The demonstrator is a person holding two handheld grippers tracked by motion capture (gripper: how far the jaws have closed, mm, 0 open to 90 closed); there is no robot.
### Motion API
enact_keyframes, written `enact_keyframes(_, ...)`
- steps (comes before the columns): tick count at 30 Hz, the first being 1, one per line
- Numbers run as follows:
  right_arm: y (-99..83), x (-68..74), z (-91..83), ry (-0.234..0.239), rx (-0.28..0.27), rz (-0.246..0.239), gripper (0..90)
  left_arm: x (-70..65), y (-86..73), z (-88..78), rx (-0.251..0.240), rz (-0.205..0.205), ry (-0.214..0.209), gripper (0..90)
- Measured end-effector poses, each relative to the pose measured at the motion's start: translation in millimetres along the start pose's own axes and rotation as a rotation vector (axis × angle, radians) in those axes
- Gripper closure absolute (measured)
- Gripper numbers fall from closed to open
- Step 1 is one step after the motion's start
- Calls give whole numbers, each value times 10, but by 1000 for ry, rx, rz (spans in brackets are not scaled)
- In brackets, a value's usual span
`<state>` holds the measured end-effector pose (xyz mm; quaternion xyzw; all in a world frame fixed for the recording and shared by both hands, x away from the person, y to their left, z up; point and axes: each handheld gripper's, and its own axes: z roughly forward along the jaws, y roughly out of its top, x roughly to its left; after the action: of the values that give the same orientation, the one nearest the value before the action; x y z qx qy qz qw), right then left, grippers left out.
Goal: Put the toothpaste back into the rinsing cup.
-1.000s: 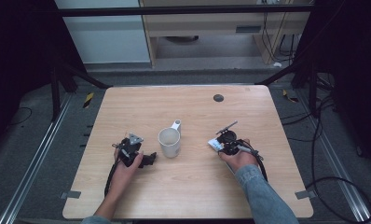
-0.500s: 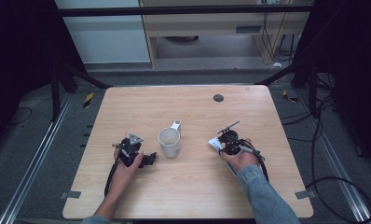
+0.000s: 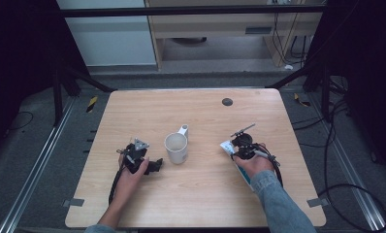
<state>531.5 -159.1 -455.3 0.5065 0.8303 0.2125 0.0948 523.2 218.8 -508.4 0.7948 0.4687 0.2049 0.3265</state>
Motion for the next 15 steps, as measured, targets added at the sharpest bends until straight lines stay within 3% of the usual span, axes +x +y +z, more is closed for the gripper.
enact_keyframes(7, 12, -41, -79, -4, -5, 9, 796, 0, 0, 0, 0, 0, 0, 0)
enact_keyframes(15, 79, -119, -261, -20, -47, 19, 797, 0, 0, 0, 0, 0, 0, 0)
